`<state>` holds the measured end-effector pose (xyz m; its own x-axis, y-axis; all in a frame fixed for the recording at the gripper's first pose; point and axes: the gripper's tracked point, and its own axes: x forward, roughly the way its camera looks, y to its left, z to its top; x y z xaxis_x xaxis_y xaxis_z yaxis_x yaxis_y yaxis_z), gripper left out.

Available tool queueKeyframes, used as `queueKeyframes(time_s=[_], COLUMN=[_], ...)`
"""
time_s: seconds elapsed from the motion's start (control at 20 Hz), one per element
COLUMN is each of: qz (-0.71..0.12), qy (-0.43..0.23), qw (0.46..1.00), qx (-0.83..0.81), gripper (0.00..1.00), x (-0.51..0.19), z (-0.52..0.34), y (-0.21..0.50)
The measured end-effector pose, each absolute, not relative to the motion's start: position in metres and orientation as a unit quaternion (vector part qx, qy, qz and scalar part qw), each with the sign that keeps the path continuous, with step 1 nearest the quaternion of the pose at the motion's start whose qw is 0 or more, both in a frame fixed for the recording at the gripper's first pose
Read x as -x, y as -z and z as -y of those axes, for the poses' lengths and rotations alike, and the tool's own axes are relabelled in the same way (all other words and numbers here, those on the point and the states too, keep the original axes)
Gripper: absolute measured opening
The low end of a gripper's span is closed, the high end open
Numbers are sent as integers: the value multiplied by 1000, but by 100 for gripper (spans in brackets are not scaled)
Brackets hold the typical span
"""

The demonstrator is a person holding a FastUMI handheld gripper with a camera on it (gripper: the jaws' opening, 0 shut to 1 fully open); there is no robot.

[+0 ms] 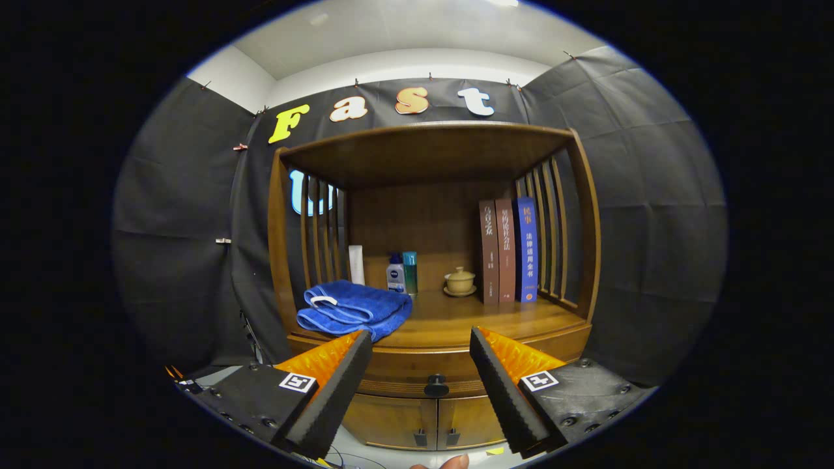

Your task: Pull open the drawer, take out the items inside it, and place them on the countertop above the cabinet.

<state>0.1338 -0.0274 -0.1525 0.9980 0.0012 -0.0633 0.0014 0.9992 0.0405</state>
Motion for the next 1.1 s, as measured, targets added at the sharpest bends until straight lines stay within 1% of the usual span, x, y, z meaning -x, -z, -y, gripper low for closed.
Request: queueKeyframes(time_s=[0.5, 0.95, 1.1], qz=[-88, -129, -129], qy=[11, 17, 12], qw=[996, 991, 992], qx=[0, 12, -6], gripper=[99, 99, 72], x=[-204, -227, -221], z=[41, 45, 40], y=[274, 326, 323])
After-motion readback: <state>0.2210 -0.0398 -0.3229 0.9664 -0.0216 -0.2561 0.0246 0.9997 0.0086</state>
